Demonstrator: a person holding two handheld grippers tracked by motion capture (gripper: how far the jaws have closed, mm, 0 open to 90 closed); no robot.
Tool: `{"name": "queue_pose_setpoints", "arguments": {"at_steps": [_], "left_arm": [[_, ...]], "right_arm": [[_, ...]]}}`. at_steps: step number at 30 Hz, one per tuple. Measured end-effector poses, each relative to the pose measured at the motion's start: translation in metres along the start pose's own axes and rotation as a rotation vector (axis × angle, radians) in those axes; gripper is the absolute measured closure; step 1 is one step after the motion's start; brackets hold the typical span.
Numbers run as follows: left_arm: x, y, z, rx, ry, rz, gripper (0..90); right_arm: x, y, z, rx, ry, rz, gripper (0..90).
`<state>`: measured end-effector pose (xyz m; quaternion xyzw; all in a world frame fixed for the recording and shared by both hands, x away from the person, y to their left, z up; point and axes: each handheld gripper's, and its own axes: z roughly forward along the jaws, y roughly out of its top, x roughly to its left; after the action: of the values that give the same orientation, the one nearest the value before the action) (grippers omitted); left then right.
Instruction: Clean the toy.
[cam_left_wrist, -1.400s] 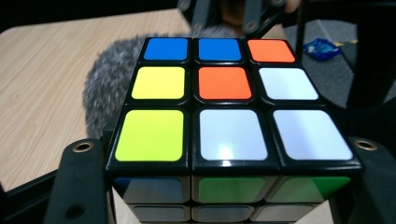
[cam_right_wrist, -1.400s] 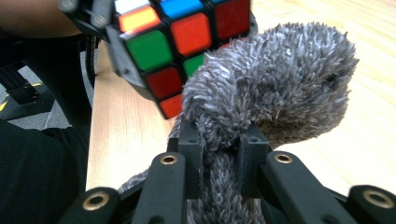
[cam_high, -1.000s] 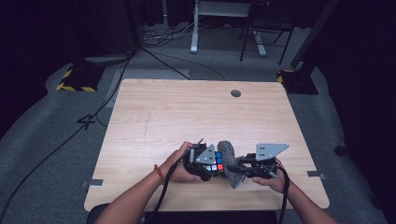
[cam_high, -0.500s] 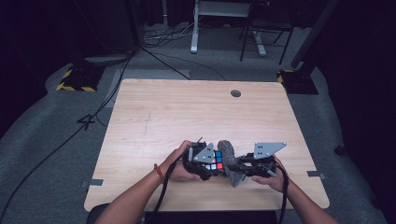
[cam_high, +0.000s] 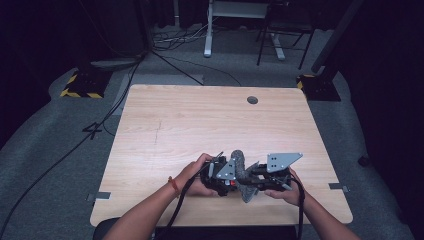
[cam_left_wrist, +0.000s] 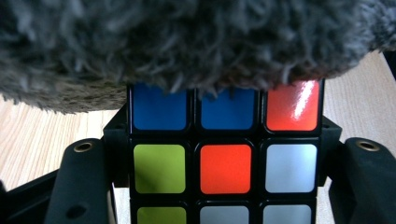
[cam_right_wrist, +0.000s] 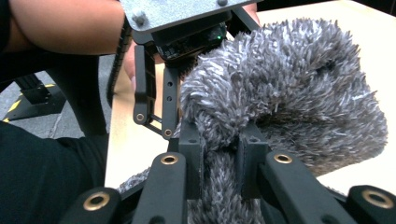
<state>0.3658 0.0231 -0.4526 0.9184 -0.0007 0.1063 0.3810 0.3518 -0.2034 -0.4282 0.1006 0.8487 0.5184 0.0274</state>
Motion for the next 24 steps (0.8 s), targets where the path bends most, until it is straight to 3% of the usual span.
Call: {"name": "queue_pose_setpoints", "arguments": {"at_steps": [2, 5, 8, 11, 17, 19, 22, 24], "left_arm": [[0.001, -0.001, -0.005, -0.033, -0.007, -0.01, 33.7], [0.003, 0.001, -0.014, -0.08, -0.009, -0.021, 33.7], [0.005, 0.0, -0.022, -0.121, -0.011, -0.033, 33.7], [0.006, 0.0, -0.025, -0.145, -0.016, -0.039, 33.7], [0.006, 0.001, -0.031, -0.214, -0.041, -0.051, 33.7], [0.005, 0.002, -0.029, -0.203, -0.033, -0.042, 33.7], [0.008, -0.001, -0.03, -0.242, -0.059, -0.071, 33.6], [0.008, -0.002, -0.03, -0.236, -0.06, -0.062, 33.5]], "right_arm": [[-0.002, -0.001, -0.003, 0.011, -0.028, -0.004, 76.7], [-0.009, -0.007, -0.008, 0.037, -0.062, 0.029, 76.7], [-0.017, -0.016, -0.012, 0.039, -0.066, 0.075, 76.7], [-0.019, -0.019, -0.012, 0.066, -0.082, 0.071, 76.7], [-0.02, -0.024, -0.006, 0.101, -0.07, 0.081, 76.7], [-0.019, -0.024, -0.004, 0.087, -0.053, 0.073, 76.6], [-0.017, -0.022, -0.007, 0.04, -0.023, 0.074, 76.5], [-0.017, -0.022, -0.009, 0.016, -0.01, 0.081, 76.6]]}}
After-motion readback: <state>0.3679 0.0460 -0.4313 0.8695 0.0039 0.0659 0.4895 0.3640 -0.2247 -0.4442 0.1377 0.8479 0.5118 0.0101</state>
